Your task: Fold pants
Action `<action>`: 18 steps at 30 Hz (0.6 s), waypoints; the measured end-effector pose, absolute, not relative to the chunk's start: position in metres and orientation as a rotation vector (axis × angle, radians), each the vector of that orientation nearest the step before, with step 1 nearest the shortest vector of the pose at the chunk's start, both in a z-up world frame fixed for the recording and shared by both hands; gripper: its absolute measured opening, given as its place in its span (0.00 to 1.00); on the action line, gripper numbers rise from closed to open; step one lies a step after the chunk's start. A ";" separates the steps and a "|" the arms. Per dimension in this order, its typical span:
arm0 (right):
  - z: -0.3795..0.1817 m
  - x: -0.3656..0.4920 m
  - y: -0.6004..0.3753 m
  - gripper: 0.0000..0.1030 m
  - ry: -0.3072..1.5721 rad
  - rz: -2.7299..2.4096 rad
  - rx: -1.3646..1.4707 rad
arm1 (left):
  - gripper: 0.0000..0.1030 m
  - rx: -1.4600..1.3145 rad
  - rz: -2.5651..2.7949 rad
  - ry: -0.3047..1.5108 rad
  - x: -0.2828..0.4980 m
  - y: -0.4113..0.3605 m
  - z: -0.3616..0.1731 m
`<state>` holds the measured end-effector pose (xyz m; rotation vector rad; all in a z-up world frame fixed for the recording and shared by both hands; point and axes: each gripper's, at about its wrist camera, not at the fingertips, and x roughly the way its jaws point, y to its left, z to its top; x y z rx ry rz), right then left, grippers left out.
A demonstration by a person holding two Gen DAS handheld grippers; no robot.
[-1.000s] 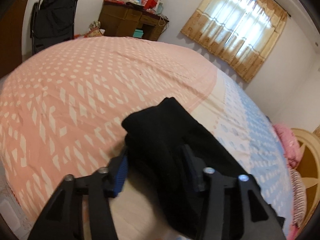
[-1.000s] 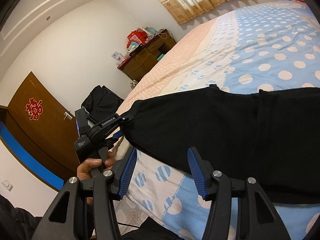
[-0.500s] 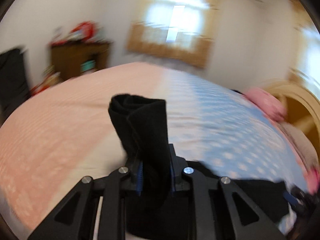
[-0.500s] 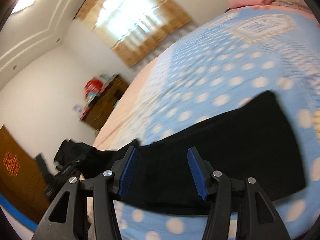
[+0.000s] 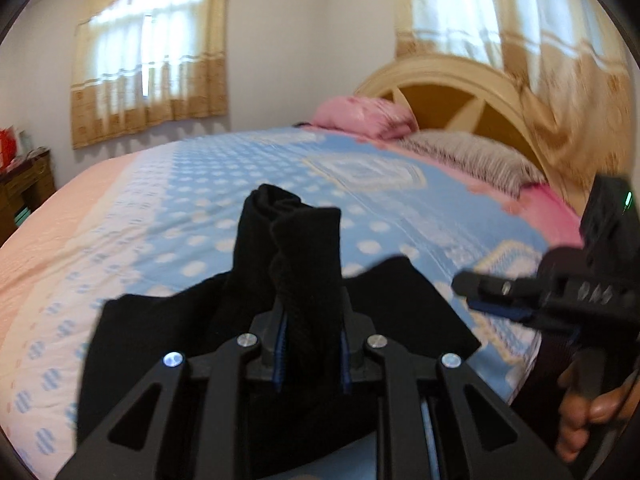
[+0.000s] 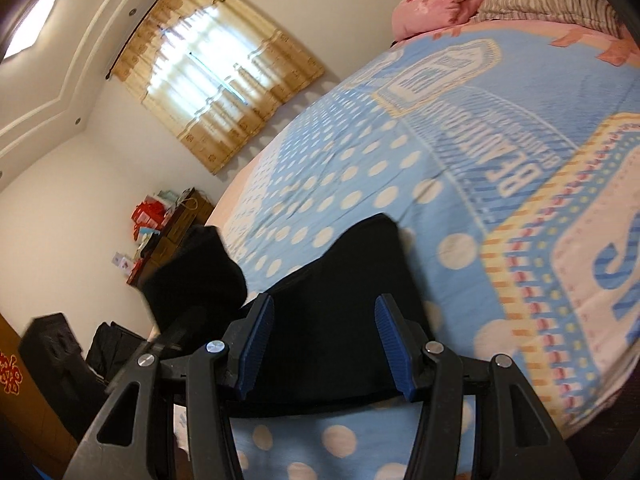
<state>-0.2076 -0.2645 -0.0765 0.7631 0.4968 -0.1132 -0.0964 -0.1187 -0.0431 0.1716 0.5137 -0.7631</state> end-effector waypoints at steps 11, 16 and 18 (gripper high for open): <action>-0.074 -0.217 -0.272 0.53 0.473 -0.096 0.796 | 0.56 0.361 -0.799 0.622 -0.113 -0.149 -0.073; -0.065 -0.215 -0.272 0.53 0.455 -0.051 0.808 | 0.92 0.394 -0.849 0.527 -0.130 -0.122 -0.044; -0.061 -0.213 -0.273 0.55 0.441 -0.024 0.824 | 0.97 0.372 -0.811 0.489 -0.130 -0.095 -0.028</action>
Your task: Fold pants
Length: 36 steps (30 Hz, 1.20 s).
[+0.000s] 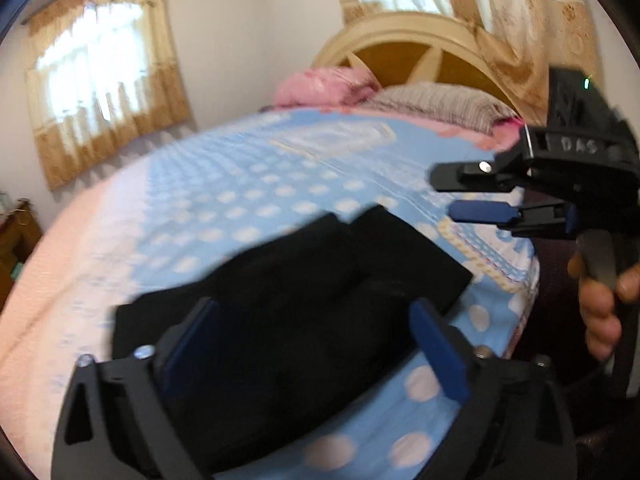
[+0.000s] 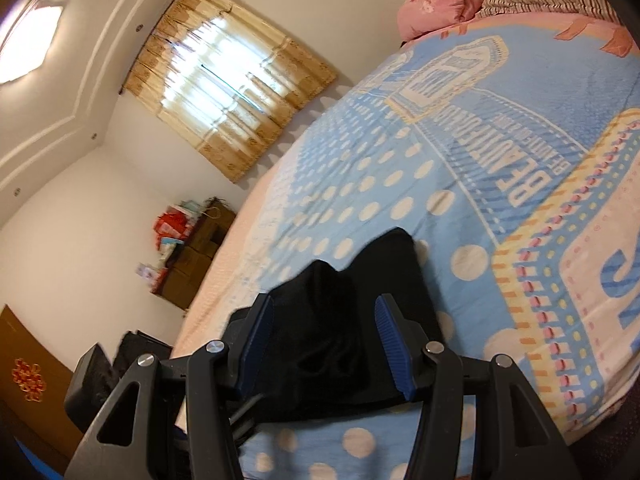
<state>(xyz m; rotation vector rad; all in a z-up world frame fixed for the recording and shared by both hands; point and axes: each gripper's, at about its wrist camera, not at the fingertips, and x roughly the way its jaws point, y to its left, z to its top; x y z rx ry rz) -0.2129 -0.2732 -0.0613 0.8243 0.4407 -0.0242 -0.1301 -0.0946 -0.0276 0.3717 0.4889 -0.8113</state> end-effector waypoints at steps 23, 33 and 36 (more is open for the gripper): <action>-0.093 -0.142 -0.181 0.24 0.761 -0.079 0.323 | 0.99 -0.030 -0.285 0.771 -0.035 0.054 -0.048; -0.046 -0.176 -0.193 0.23 0.698 -0.099 0.151 | 0.99 -0.016 -0.292 0.745 -0.032 0.046 -0.041; -0.062 -0.180 -0.211 0.23 0.747 -0.137 0.156 | 0.99 0.002 -0.298 0.758 -0.030 0.034 -0.044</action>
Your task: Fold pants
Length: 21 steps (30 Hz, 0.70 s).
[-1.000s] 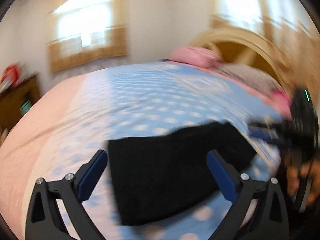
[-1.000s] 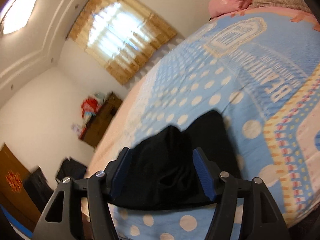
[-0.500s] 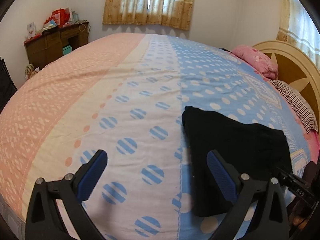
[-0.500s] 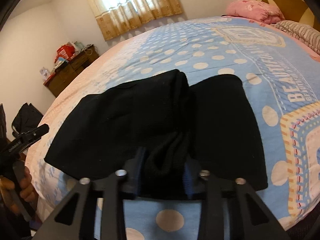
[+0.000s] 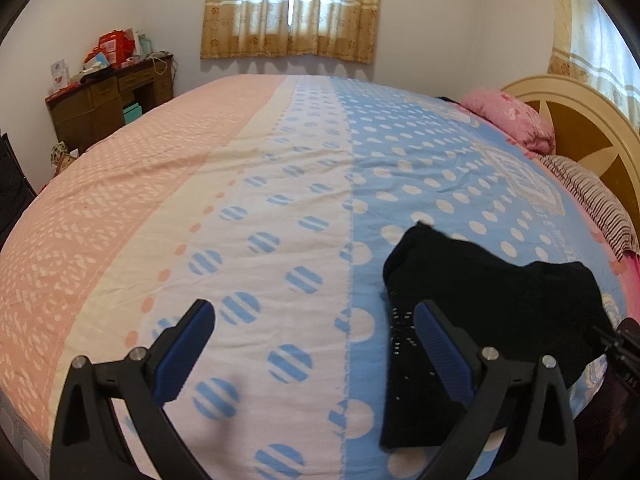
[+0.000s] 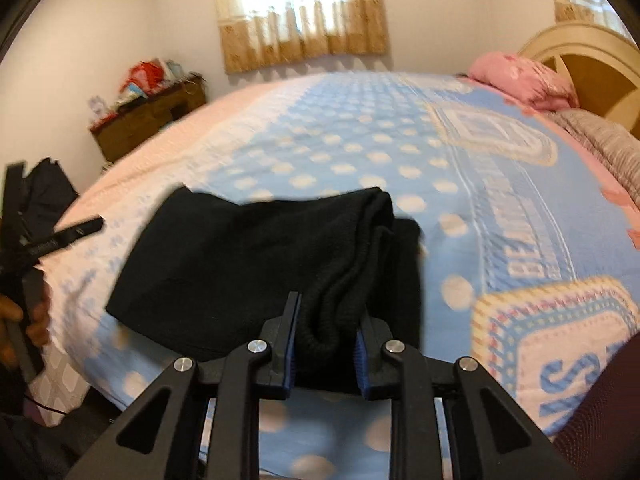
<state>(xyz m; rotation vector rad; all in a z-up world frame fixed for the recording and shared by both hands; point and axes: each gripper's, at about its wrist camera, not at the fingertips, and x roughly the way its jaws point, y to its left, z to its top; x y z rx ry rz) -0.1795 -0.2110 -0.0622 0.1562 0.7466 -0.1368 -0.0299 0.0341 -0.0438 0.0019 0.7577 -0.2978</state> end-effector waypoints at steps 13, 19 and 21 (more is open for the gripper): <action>-0.086 -0.195 -0.246 0.32 0.749 -0.151 0.356 | 1.00 0.151 -0.261 0.856 -0.037 -0.008 -0.092; -0.029 -0.204 -0.224 0.32 0.545 -0.165 0.270 | 0.99 0.125 -0.222 0.855 -0.033 0.005 -0.081; -0.022 -0.182 -0.209 0.32 0.541 -0.023 0.289 | 0.99 0.109 -0.233 0.860 -0.035 0.006 -0.078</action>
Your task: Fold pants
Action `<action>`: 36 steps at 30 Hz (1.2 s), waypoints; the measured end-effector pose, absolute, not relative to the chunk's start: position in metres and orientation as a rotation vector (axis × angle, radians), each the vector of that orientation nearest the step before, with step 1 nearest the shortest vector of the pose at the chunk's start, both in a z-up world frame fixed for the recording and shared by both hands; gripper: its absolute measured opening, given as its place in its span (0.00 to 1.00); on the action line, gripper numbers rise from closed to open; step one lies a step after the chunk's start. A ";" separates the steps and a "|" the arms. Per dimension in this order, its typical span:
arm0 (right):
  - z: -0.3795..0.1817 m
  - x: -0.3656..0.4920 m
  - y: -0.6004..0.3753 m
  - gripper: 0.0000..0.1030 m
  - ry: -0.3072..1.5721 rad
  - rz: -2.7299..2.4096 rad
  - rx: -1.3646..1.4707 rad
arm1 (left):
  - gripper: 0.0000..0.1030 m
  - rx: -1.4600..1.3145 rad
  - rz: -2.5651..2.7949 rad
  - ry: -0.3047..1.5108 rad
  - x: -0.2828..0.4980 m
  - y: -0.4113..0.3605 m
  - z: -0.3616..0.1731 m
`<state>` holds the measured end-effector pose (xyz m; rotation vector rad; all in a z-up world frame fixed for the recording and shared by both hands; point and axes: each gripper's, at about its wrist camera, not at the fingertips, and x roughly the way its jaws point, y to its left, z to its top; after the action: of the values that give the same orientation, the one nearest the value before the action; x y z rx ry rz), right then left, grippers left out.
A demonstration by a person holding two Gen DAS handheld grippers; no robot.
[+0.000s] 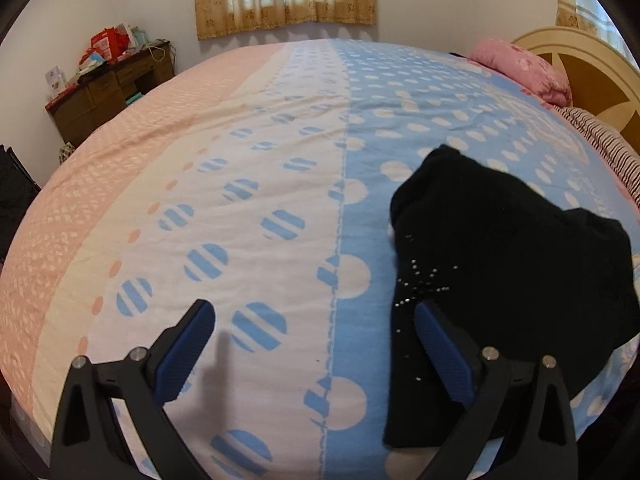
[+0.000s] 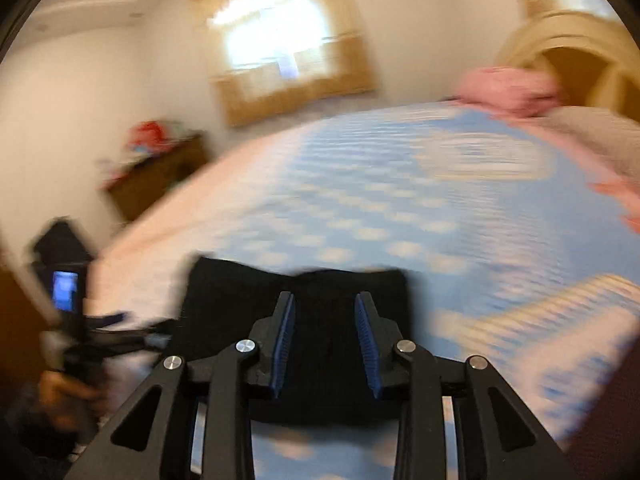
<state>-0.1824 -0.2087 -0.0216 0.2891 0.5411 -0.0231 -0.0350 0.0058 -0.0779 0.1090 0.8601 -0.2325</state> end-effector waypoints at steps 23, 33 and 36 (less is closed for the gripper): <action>-0.034 -0.030 -0.148 0.37 0.628 0.213 0.294 | 0.99 0.172 -0.227 0.873 -0.027 0.008 -0.065; -0.061 -0.146 -0.239 0.37 0.641 -0.176 0.312 | 0.99 0.173 -0.394 0.868 -0.027 -0.053 -0.062; -0.083 -0.147 -0.245 0.37 0.675 -0.185 0.347 | 0.99 0.198 -0.379 0.876 -0.026 -0.064 -0.072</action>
<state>-0.1474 -0.2449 -0.0830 0.3469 0.6747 -0.1849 -0.0261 -0.0637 -0.0721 0.1984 0.8761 -0.3794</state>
